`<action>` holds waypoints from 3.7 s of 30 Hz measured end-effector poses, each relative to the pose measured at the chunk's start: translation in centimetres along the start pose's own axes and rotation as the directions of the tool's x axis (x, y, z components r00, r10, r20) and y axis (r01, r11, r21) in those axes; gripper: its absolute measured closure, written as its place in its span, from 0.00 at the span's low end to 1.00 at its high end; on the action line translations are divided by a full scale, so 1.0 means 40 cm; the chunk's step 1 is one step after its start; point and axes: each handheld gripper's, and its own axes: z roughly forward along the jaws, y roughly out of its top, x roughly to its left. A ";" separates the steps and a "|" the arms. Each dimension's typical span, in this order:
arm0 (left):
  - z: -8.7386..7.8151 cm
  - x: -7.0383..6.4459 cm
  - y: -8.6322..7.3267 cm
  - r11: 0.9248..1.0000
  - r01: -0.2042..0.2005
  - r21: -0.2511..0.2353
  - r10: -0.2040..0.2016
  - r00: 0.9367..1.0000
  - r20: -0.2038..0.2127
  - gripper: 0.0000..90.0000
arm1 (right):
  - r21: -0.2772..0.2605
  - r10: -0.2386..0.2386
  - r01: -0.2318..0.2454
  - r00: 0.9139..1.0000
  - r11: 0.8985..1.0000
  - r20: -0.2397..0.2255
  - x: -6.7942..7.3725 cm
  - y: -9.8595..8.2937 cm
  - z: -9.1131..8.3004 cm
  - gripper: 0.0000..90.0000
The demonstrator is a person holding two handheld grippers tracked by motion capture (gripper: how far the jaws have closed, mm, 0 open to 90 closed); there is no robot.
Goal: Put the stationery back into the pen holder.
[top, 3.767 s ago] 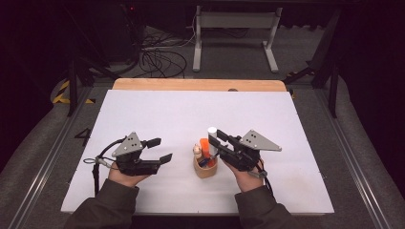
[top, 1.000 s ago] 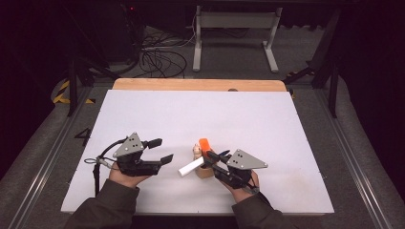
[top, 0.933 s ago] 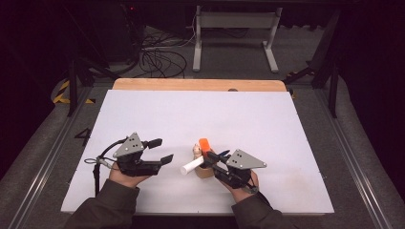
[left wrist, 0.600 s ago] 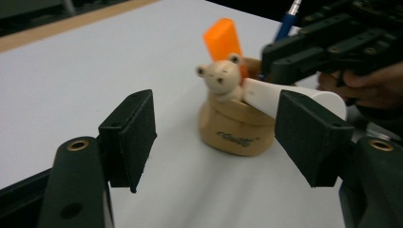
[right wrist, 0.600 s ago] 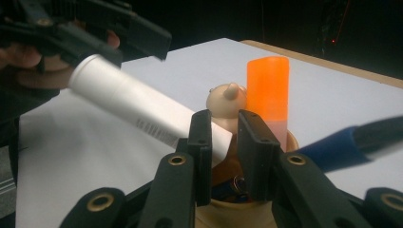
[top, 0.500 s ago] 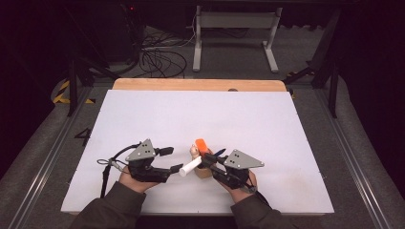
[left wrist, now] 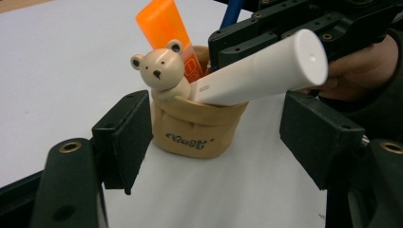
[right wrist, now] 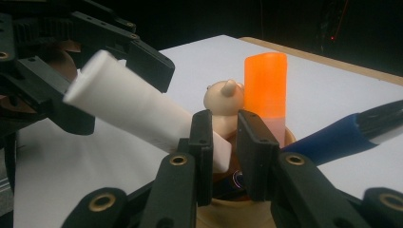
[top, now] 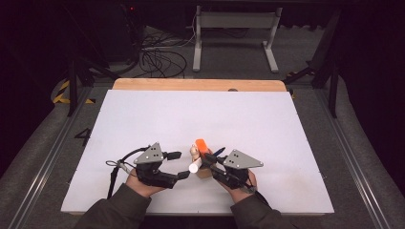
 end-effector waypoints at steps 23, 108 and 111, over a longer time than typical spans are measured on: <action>0.023 -0.008 0.021 0.998 -0.038 -0.048 0.037 0.999 -0.011 0.47 | -0.016 0.010 -0.010 1.000 1.000 0.003 -0.003 0.007 -0.010 0.85; 0.013 0.021 0.079 0.993 -0.044 -0.113 0.029 0.990 -0.135 0.41 | -0.102 0.049 -0.047 0.999 0.994 0.019 -0.039 0.021 -0.054 0.70; 0.001 0.026 0.076 0.993 -0.038 -0.115 0.022 0.990 -0.141 0.39 | -0.112 0.052 -0.049 0.999 0.993 0.018 -0.040 0.024 -0.059 0.67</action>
